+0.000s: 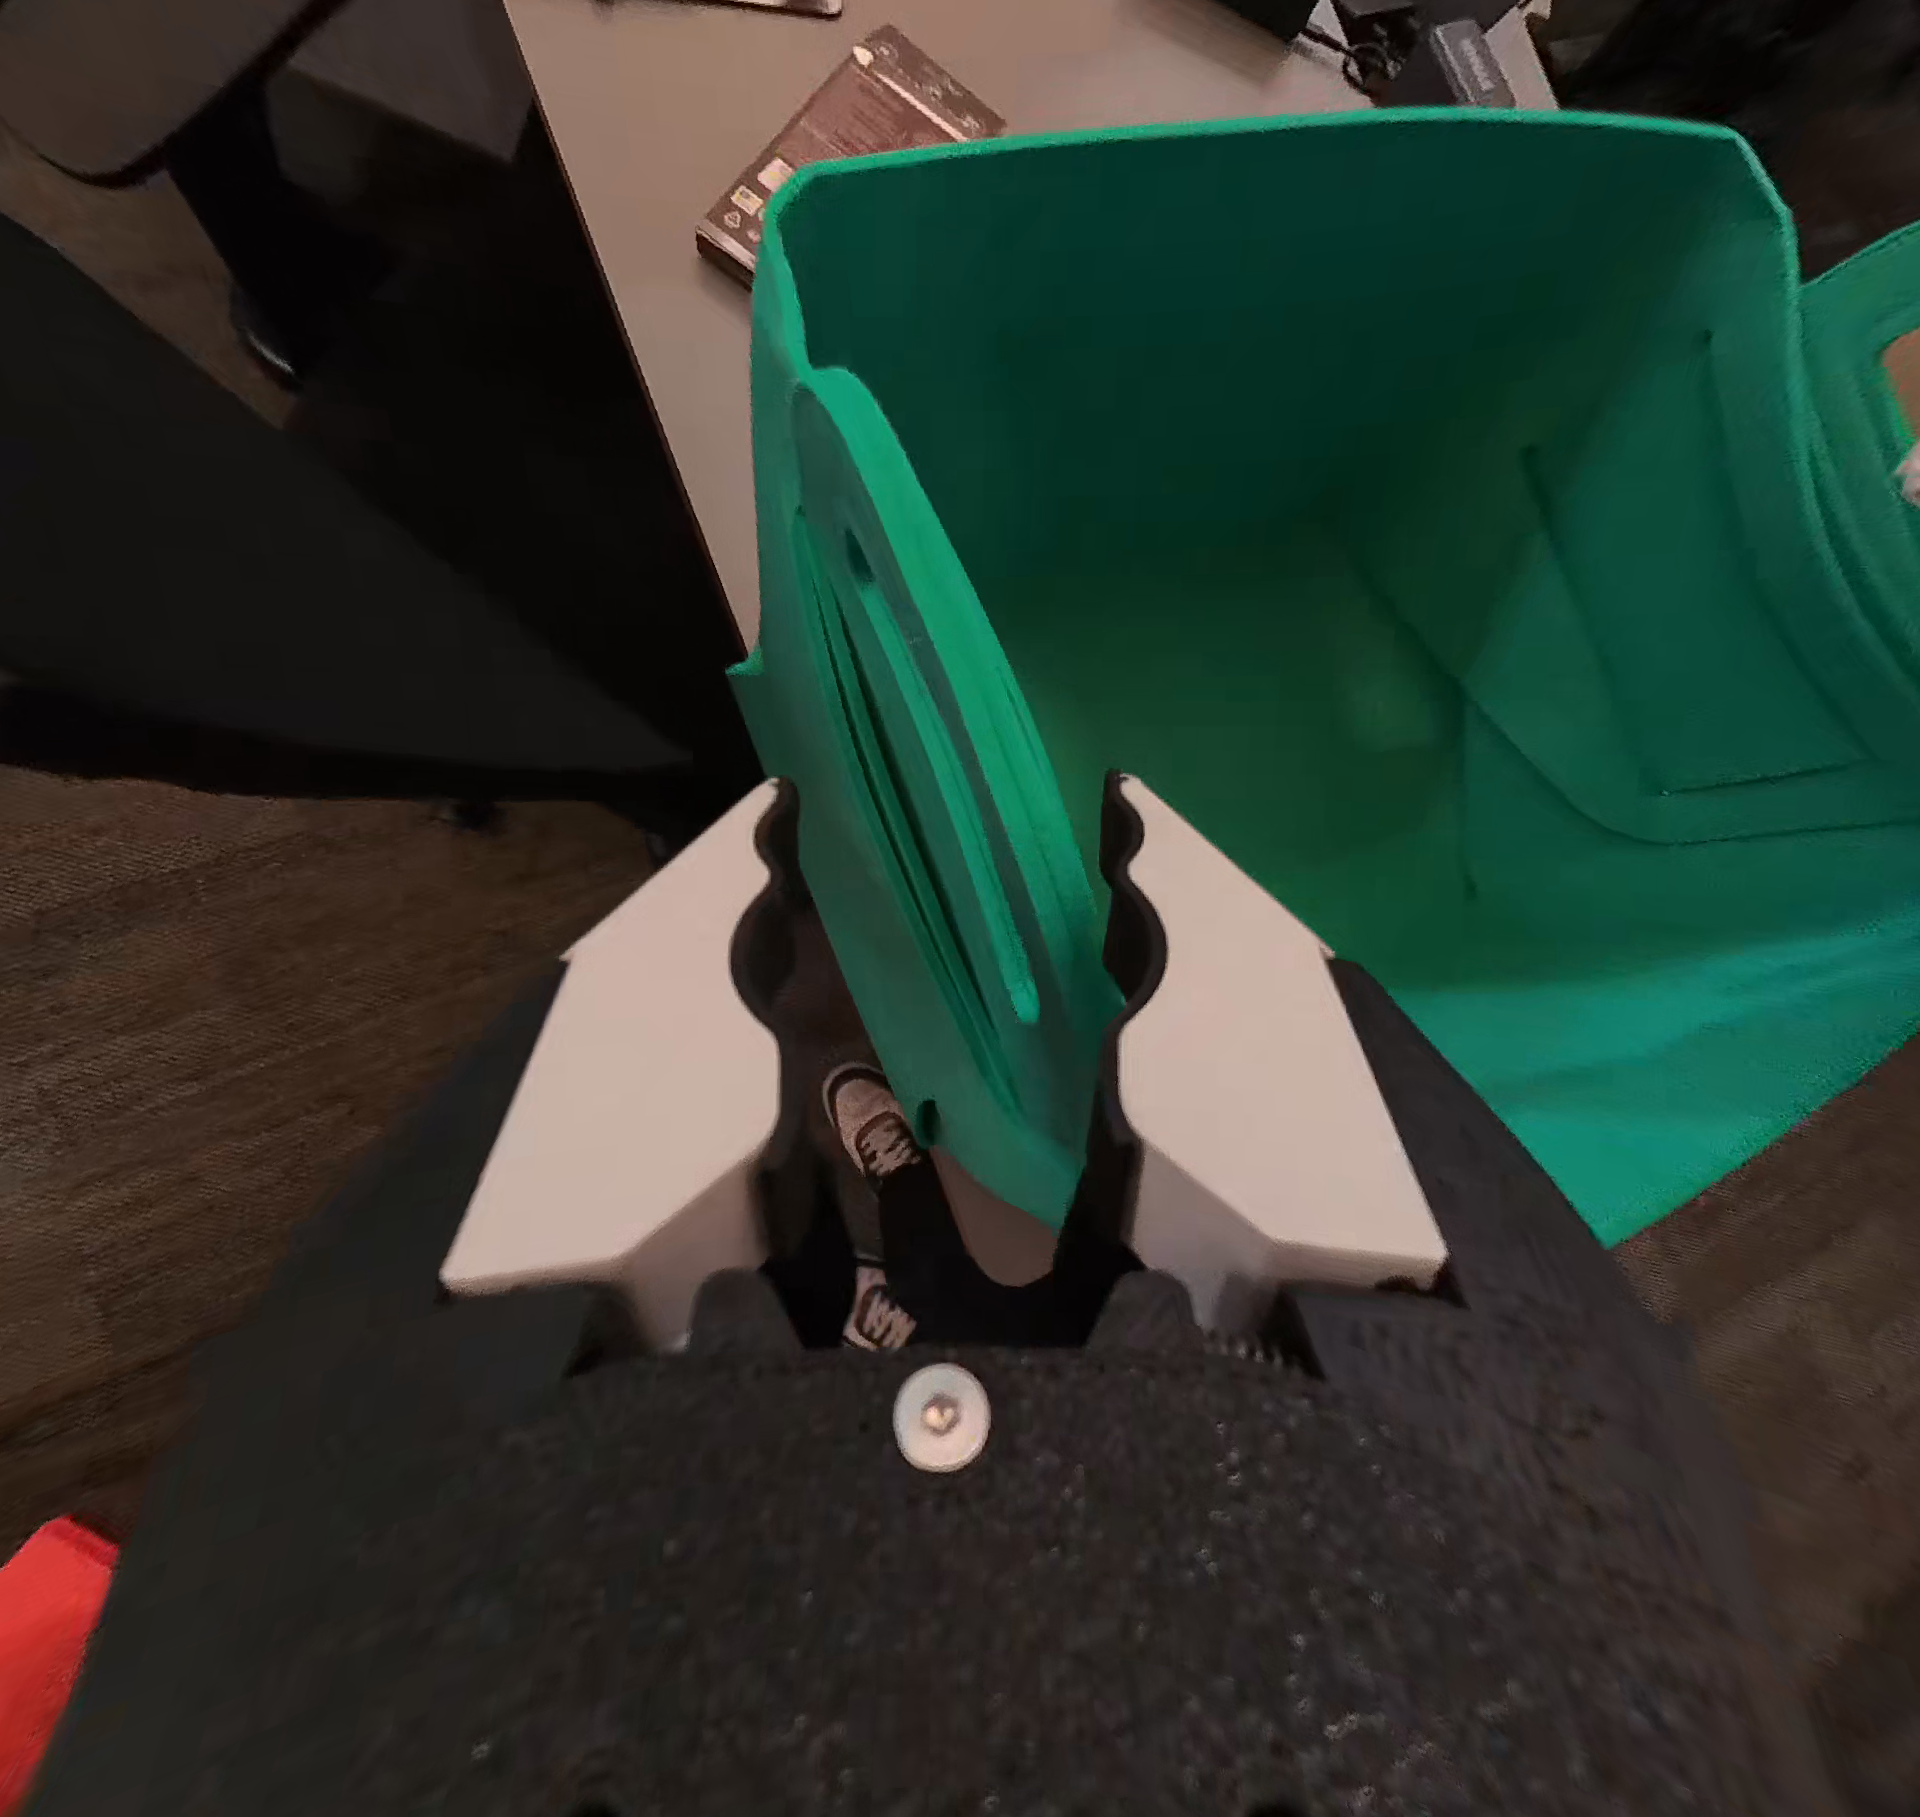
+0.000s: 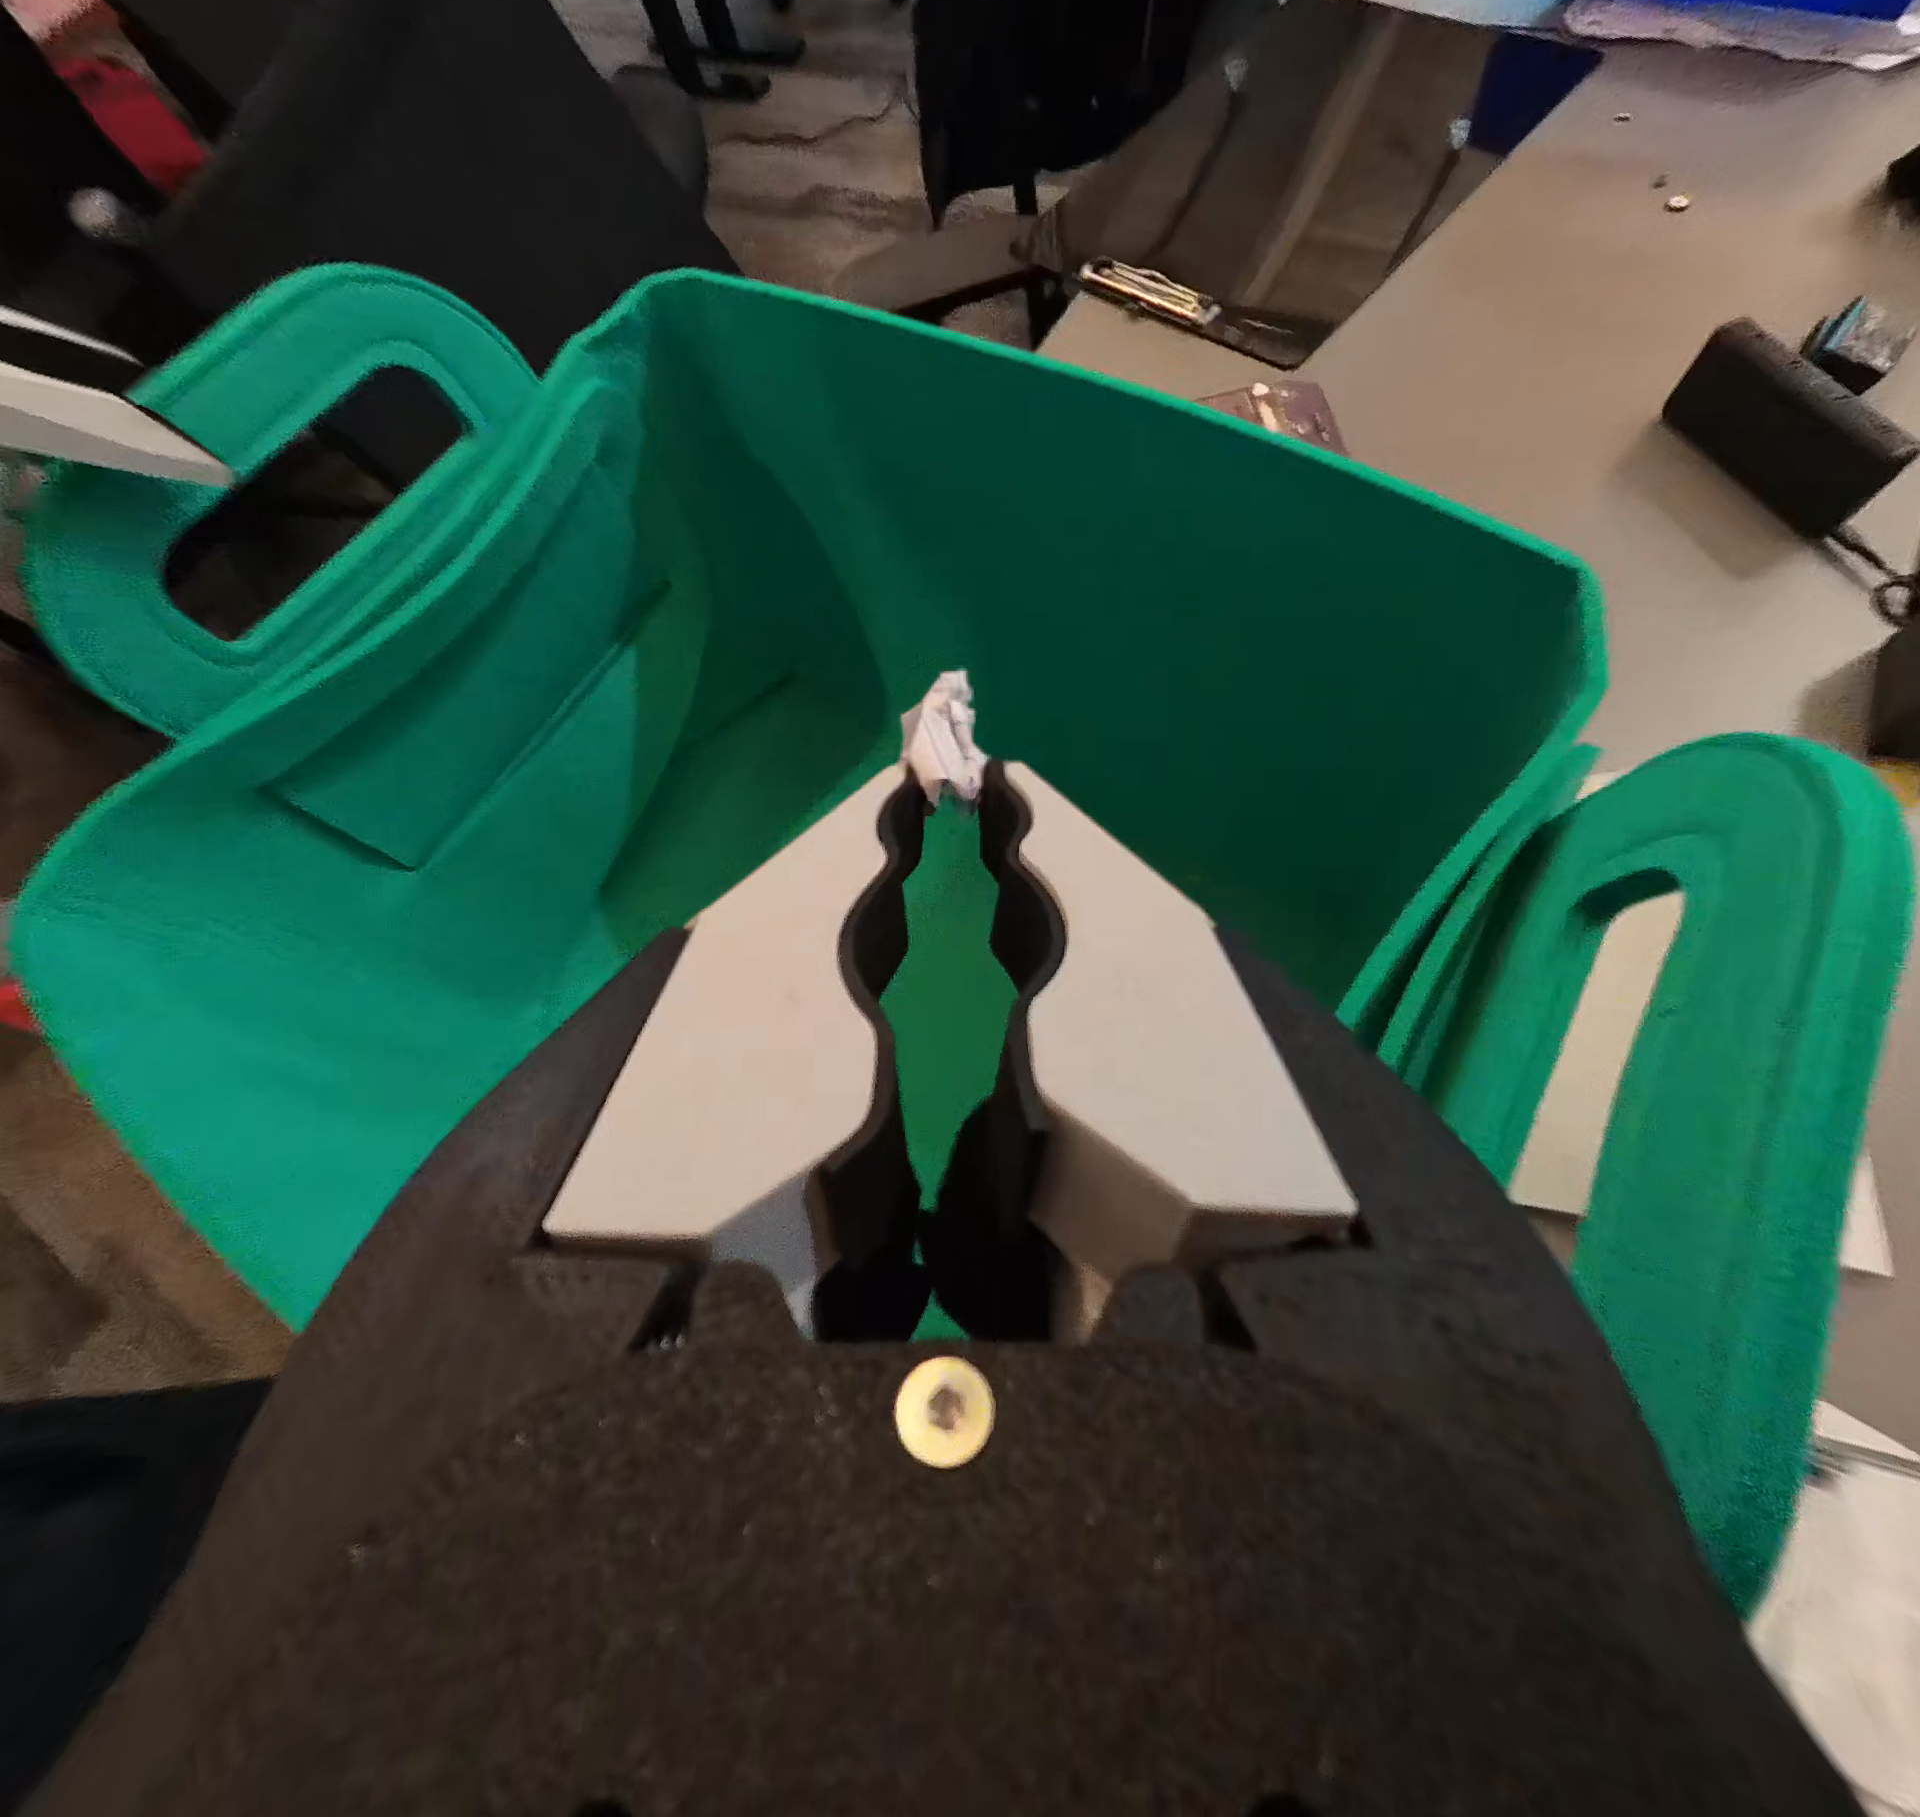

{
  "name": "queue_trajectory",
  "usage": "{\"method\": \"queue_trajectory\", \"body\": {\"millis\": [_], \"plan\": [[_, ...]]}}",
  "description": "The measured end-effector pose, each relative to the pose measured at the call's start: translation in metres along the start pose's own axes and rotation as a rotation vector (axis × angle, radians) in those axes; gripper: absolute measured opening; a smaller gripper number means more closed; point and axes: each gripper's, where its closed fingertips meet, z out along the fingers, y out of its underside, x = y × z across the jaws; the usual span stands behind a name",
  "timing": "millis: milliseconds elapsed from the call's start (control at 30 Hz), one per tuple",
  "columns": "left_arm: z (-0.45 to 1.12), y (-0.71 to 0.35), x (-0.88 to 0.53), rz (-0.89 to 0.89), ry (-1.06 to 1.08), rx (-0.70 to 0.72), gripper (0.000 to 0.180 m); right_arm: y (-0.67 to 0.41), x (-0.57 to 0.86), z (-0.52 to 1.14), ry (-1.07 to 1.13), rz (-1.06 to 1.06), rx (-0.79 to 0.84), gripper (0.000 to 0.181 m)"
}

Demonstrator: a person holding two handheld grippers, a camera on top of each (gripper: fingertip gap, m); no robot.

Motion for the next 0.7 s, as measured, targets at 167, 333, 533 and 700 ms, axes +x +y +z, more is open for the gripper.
{"method": "queue_trajectory", "body": {"millis": [167,333,533,700], "plan": [[-0.022,-0.019,-0.006,-0.061,0.096,0.068,0.053,-0.009,-0.019,0.014,0.042,-0.165,-0.03,0.009],[-0.088,-0.031,-0.071,-0.179,0.088,0.236,0.044,-0.051,-0.035,0.016,0.238,-0.238,-0.016,0.009],[-0.167,-0.005,-0.214,-0.263,-0.118,0.354,0.04,-0.131,-0.12,0.076,0.031,-0.316,0.089,0.01],[-0.228,0.002,-0.357,-0.295,-0.345,0.486,0.039,-0.222,-0.211,0.15,-0.123,-0.376,0.199,0.009]]}}
